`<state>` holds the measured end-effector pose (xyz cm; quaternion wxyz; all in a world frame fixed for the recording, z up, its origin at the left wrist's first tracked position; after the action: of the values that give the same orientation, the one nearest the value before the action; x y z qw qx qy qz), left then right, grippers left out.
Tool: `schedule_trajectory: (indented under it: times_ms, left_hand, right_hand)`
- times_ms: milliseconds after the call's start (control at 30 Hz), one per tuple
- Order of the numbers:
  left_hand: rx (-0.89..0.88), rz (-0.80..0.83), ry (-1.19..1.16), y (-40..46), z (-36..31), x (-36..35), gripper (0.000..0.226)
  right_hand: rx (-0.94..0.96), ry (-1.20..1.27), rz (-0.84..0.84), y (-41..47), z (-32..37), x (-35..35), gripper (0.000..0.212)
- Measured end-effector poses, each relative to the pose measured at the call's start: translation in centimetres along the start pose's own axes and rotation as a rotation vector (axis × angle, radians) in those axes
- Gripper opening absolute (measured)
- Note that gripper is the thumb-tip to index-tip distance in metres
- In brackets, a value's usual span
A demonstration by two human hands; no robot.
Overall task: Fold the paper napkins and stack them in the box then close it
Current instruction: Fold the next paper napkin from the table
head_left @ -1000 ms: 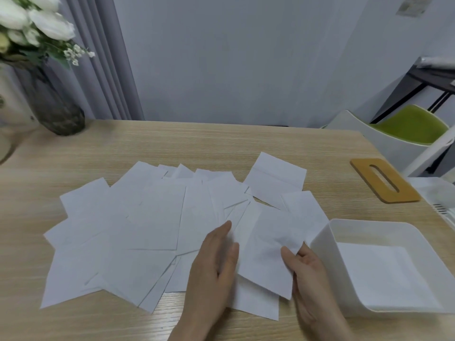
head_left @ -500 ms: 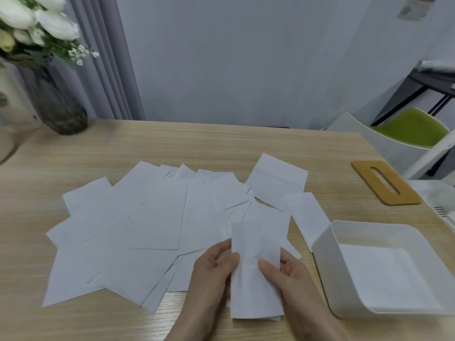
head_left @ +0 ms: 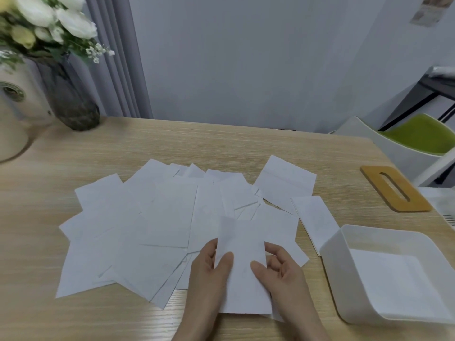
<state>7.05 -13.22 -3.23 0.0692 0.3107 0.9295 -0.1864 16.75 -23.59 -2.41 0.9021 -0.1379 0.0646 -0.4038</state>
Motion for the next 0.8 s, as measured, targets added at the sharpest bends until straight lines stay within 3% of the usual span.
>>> schedule_trajectory:
  times_ms: [467, 800]
  left_hand:
    - [-0.084, -0.288, -0.167, 1.3, -3.3, 9.7, 0.024]
    - [-0.121, -0.366, -0.214, 1.9, -4.9, 16.2, 0.027]
  right_hand:
    - [0.1, -0.227, 0.039, 2.6, 1.7, -6.2, 0.025]
    - [0.127, -0.587, -0.091, 6.6, 2.4, -10.8, 0.036]
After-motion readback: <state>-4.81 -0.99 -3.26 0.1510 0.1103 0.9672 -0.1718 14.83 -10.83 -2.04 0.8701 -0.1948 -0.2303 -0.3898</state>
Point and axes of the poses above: each hand's wrist, its own y-axis towards the middle knuckle, its own x-axis out of the back of the hand, z = x × y, the point moved 3 cm from there along y, towards the middle knuckle, and after that the axes turned 5 degrees about -y, right-handed, at the moved point
